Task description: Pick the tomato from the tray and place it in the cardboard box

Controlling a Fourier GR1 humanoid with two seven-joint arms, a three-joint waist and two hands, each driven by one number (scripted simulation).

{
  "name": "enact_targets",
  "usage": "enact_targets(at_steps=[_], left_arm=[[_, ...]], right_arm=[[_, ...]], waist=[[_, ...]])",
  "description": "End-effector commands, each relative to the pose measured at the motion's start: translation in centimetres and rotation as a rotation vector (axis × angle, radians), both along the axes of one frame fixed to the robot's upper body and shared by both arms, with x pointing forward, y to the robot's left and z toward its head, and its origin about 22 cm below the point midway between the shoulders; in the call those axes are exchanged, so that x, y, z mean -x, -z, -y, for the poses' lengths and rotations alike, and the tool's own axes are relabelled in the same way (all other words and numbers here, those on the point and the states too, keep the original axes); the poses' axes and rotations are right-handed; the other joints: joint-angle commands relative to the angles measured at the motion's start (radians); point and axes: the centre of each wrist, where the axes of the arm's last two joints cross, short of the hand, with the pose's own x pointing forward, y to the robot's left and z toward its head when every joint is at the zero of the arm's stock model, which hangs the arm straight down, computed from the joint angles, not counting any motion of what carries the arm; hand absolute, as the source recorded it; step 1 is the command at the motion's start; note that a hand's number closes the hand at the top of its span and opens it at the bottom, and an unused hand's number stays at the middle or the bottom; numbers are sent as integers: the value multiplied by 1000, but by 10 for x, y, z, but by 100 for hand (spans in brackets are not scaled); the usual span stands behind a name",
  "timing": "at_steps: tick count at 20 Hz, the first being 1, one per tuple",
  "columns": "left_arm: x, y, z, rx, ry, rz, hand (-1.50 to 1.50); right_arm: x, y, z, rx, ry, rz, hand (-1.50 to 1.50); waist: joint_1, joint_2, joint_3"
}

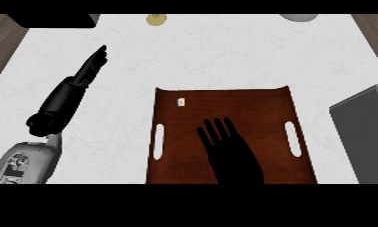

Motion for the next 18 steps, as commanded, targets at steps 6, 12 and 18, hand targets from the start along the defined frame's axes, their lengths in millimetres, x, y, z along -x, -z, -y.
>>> enact_targets(at_steps=[6, 12, 18], left_arm=[[-10, 11, -2, 14, 12, -11, 0], [8, 10, -6, 10, 2, -13, 0], [-3, -14, -6, -6, -8, 9, 0]], right_arm=[[-14, 28, 9, -20, -14, -49, -150], [-2, 29, 14, -54, -177, 72, 150], [-15, 50, 10, -73, -243, 161, 150]], waist=[[0, 2, 5], [0, 1, 5], [1, 1, 5]])
